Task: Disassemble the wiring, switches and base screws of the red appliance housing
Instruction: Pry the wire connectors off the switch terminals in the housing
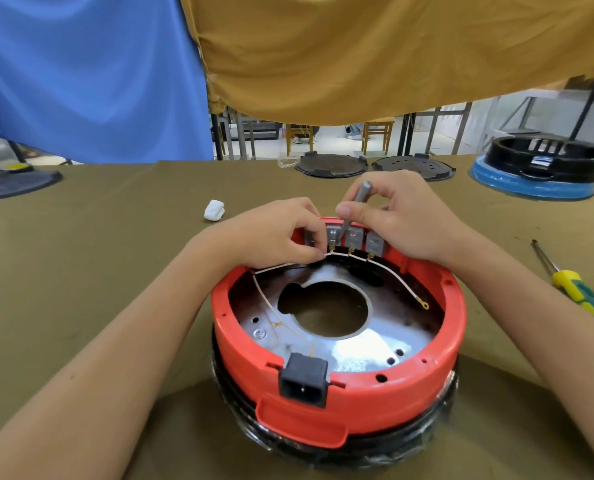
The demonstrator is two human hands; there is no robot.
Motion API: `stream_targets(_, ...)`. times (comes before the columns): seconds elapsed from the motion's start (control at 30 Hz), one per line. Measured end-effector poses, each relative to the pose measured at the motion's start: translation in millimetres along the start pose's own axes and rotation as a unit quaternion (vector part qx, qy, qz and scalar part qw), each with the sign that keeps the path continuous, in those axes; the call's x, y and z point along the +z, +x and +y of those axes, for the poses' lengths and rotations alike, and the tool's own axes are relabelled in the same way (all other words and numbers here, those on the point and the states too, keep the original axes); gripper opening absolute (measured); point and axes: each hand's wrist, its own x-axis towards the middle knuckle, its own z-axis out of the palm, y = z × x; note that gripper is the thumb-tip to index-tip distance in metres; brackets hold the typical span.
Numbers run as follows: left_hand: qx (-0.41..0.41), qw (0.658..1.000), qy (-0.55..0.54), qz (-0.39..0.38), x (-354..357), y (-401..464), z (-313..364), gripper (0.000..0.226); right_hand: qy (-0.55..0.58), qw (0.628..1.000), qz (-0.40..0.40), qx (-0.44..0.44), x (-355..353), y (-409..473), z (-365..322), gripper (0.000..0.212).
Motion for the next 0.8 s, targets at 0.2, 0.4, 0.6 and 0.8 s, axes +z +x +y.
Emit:
stream_targets(0.2,0.005,1.000,-0.003,-0.001,-1.1,-0.5,-0.7,0.008,-0.003,1.000,-0.002,-0.005,0.0,1.2,-1.0,0.013)
stream_targets(0.4,0.004,1.000,0.000,-0.005,0.0,-0.4,-0.1,0.008,0.011,0.999,-0.028,0.042,2.0,3.5,-0.1,0.020)
stream_targets(0.6,0.006,1.000,-0.002,-0.008,-0.7,0.1,-1.4,0.005,0.020,0.999,0.020,0.037,1.7,1.3,0.6,0.020)
stream_targets(0.8,0.002,1.000,-0.010,-0.006,-0.5,-0.7,-1.6,0.007,0.007,0.999,0.019,0.025,0.5,-0.5,-1.1,0.016)
